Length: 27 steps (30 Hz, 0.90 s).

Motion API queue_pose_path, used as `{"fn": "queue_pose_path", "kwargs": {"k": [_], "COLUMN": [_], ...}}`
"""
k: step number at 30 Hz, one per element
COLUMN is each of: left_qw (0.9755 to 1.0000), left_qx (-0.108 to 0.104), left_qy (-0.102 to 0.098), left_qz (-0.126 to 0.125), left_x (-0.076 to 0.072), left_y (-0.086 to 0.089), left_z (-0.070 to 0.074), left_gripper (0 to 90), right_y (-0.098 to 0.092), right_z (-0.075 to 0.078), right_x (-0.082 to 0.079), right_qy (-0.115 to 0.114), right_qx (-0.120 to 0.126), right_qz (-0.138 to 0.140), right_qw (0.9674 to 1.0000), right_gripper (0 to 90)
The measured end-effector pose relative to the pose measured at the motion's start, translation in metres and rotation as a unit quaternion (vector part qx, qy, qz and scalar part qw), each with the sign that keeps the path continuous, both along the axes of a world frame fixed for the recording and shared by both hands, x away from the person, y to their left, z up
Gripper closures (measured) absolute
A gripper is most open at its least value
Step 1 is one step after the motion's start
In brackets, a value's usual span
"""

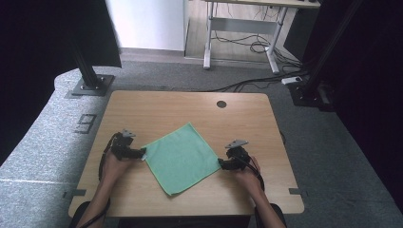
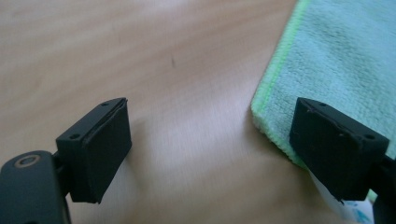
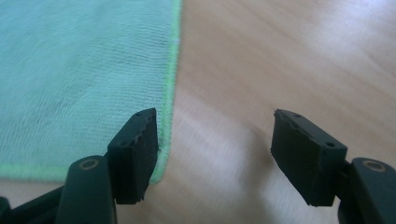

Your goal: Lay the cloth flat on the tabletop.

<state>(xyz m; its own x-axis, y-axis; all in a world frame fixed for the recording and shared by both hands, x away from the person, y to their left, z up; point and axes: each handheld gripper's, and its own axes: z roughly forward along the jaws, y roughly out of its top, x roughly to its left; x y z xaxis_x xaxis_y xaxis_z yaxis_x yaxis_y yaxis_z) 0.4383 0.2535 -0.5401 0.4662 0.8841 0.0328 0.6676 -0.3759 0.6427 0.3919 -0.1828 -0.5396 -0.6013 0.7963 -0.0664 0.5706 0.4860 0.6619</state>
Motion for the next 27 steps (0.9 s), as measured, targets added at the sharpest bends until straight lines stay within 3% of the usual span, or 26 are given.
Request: {"fn": "queue_pose_path", "kwargs": {"k": [1, 2, 7, 12, 14, 16, 18, 19, 20, 22, 25, 27], "left_qw": [1.0000, 1.0000, 0.9999, 0.9998, 0.9996, 0.9985, 0.9964, 0.9960, 0.9963, 0.9979, 0.9981, 0.9980], "left_qx": [0.001, 0.001, 0.001, -0.016, -0.015, -0.011, -0.061, -0.073, -0.070, -0.054, -0.053, -0.047], "left_qy": [-0.001, -0.001, -0.003, -0.004, -0.023, -0.041, -0.045, -0.044, -0.044, -0.036, -0.013, -0.009], "left_qz": [-0.002, -0.002, -0.010, -0.009, 0.004, 0.034, 0.038, 0.030, 0.024, -0.004, -0.028, -0.041], "left_x": [0.013, 0.013, 0.046, 0.067, 0.070, 0.068, 0.062, 0.056, 0.051, 0.030, 0.004, -0.012], "left_y": [-0.006, -0.006, -0.026, -0.038, -0.042, -0.043, -0.038, -0.036, -0.036, -0.036, -0.034, -0.033], "left_z": [0.000, 0.000, 0.000, -0.003, -0.004, -0.001, 0.008, 0.014, 0.018, 0.022, 0.016, 0.010], "left_gripper": [13.0, 12.9, 12.9, 12.9, 13.0, 9.3, 7.4, 7.5, 7.4, 7.4, 7.4, 7.4], "right_y": [-0.002, -0.002, -0.003, 0.001, 0.003, 0.003, 0.002, 0.001, 0.000, 0.000, 0.002, 0.005], "right_z": [0.000, 0.000, -0.001, -0.002, -0.003, -0.002, -0.002, -0.001, 0.001, 0.004, 0.004, 0.002], "right_x": [-0.009, -0.009, -0.032, -0.052, -0.057, -0.059, -0.059, -0.058, -0.055, -0.049, -0.039, -0.034], "right_qy": [-0.002, -0.002, -0.008, -0.010, -0.011, -0.013, -0.018, -0.017, -0.015, -0.019, -0.016, -0.014], "right_qx": [0.000, 0.000, -0.001, 0.005, 0.007, 0.007, 0.017, 0.030, 0.042, 0.039, 0.039, 0.034], "right_qz": [0.003, 0.003, 0.011, 0.021, 0.025, 0.026, 0.030, 0.027, 0.023, 0.016, 0.013, 0.013], "right_qw": [1.0000, 1.0000, 0.9999, 0.9997, 0.9996, 0.9996, 0.9992, 0.9990, 0.9987, 0.9989, 0.9990, 0.9992], "right_gripper": [29.6, 29.6, 28.8, 29.0, 29.2, 29.0, 28.7, 28.5, 28.0, 26.7, 25.9, 25.9]}}
